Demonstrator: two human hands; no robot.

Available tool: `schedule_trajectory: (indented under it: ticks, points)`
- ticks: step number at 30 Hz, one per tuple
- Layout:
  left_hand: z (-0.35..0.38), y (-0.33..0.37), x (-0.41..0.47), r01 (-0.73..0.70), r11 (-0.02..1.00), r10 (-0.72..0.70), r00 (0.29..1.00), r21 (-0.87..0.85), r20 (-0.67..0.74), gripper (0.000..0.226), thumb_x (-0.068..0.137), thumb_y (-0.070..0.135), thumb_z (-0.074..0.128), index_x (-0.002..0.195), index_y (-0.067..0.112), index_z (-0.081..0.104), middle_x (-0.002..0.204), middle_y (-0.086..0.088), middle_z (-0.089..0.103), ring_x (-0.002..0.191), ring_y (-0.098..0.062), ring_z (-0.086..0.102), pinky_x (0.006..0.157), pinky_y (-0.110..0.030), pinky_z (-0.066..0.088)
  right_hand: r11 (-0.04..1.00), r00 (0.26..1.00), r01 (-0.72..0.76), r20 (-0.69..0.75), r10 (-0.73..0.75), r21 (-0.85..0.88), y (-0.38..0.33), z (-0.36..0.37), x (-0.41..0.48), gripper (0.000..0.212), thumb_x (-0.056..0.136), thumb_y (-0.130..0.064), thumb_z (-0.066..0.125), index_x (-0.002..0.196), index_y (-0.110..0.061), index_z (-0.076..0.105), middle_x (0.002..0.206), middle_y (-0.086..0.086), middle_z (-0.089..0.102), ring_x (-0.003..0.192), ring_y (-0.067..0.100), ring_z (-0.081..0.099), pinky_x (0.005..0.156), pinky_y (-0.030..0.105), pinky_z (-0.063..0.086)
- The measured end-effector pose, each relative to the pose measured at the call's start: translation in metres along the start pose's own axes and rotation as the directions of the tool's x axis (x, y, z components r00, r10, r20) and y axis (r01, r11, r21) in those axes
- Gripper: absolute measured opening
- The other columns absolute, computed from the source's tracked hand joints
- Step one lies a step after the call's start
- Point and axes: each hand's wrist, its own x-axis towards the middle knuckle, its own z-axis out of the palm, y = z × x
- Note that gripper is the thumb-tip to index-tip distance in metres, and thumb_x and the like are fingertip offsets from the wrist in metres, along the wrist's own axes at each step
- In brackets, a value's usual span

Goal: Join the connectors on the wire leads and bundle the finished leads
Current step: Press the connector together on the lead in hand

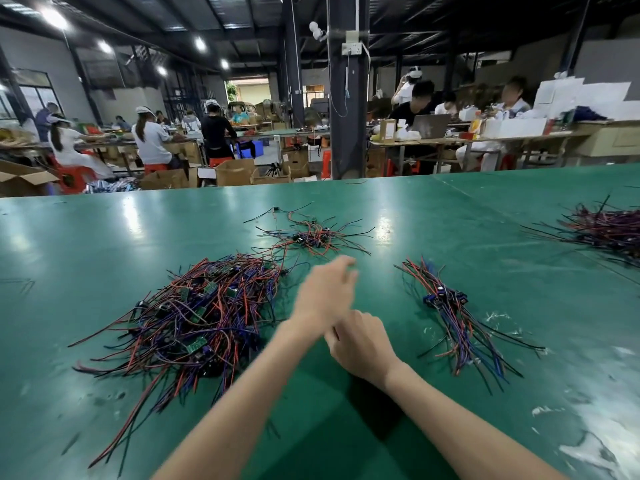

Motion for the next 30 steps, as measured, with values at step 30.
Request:
schedule_trajectory:
  ticks: [30]
  points:
    - [-0.085,-0.154,-0.014,0.497,0.846,-0.365,0.804,0.195,-0.469,0.014,0.090,0.016,0.064,0.100,0.006,0.062,0.100,-0.016,0.067,0.097,-0.036,0.060,0.080,-0.041,0.048,0.998,0.998,0.016,-0.066,-0.012,0.061,0.002,0.005,0.005,0.018,0.096,-0.028,0.040,0.090,-0.012,0.046,0.083,0.009,0.064,0.075,0.034,0.058,0.059,0.033,0.034]
